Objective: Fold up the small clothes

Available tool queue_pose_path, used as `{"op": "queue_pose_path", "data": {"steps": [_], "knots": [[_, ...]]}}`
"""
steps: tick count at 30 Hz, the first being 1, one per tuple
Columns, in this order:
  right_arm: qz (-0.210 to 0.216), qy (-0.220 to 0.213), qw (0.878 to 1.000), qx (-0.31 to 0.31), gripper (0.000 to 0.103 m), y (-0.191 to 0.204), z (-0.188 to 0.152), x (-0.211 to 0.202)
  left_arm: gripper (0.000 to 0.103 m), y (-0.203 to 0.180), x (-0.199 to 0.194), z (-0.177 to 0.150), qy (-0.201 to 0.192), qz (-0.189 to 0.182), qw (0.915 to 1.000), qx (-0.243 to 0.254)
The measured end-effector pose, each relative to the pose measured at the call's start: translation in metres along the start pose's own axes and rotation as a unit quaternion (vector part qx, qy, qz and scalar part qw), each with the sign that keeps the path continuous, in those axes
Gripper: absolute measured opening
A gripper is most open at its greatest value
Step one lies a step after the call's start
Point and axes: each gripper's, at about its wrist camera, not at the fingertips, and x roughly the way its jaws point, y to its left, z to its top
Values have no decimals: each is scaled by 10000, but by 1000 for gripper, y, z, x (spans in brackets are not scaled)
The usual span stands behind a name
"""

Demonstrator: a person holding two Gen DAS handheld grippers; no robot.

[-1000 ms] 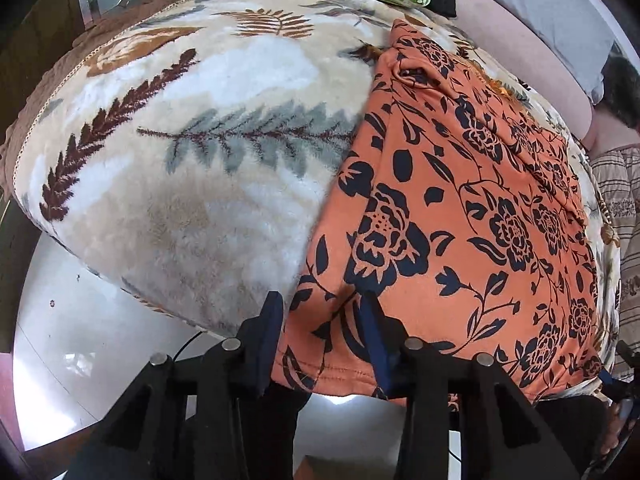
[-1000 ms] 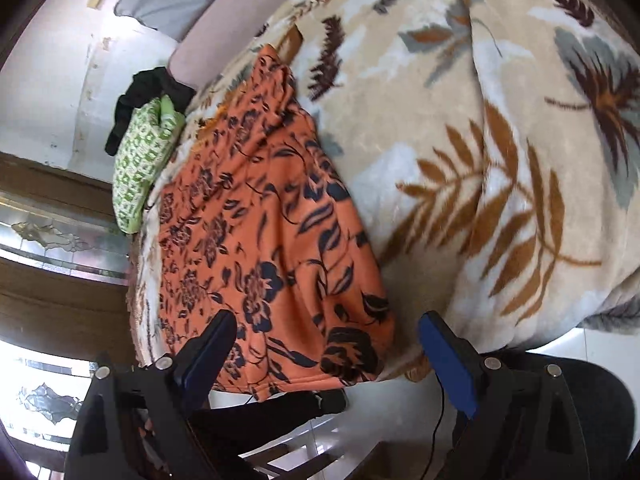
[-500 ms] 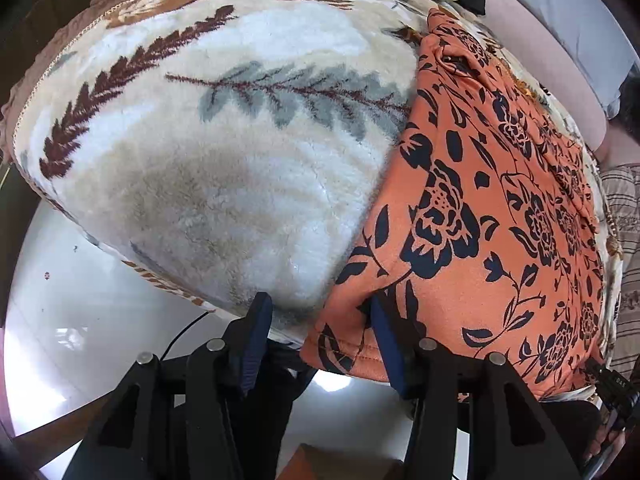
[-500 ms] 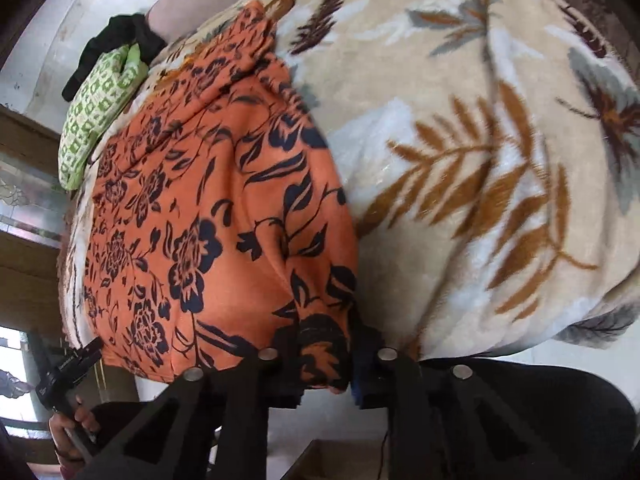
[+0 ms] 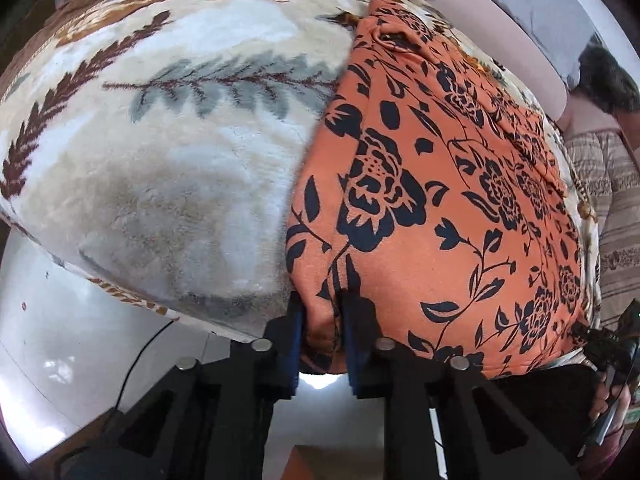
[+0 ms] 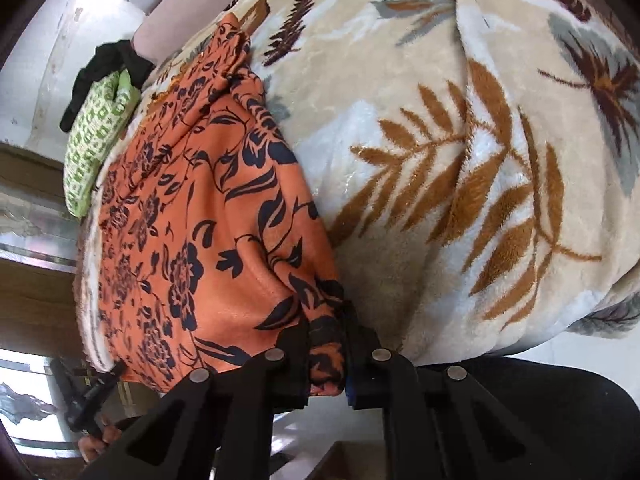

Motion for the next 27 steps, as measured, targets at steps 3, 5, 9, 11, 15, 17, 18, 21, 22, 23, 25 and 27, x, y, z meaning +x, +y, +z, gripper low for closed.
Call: {"op": "queue_pose_path", "data": {"steps": [3,5,9,11,15,17,18,21,22,23,25,27], "knots": [[252,42,9996,150,12,-4,1,-2,13,1,-6,-1,-38,-126,9999,-13],[510,66,9986,145,12,-2,0,-6,13,3,-13,1,-51,-369,9993,-10],[1183,174,9926,192,12,8,2,-17,13,8,-34,9,-218,-810,9964,-77],[1436,164,9893,194,12,14,5,-26,13,11,-47,14,-294,-1006,9944,-104],[1789,108,9835,230,12,23,14,-41,13,8,-63,24,-410,-1161,9923,-133],[1867,49,9822,216,12,25,16,-50,13,3,-70,28,-458,-1222,9914,-98],[1951,13,9805,223,12,27,19,-55,13,0,-72,31,-463,-1250,9911,-74],[2108,-62,9772,238,12,31,30,-65,13,-14,-79,46,-475,-1324,9900,84],[2142,-76,9765,213,12,33,35,-68,13,-16,-80,50,-475,-1352,9896,113],[2167,-94,9760,183,12,37,40,-71,13,-19,-83,57,-480,-1397,9889,132],[2239,-163,9744,132,12,46,55,-77,13,-24,-88,79,-500,-1473,9877,170],[2300,-282,9727,83,12,54,73,-83,13,-30,-90,107,-492,-1540,9867,163]]}}
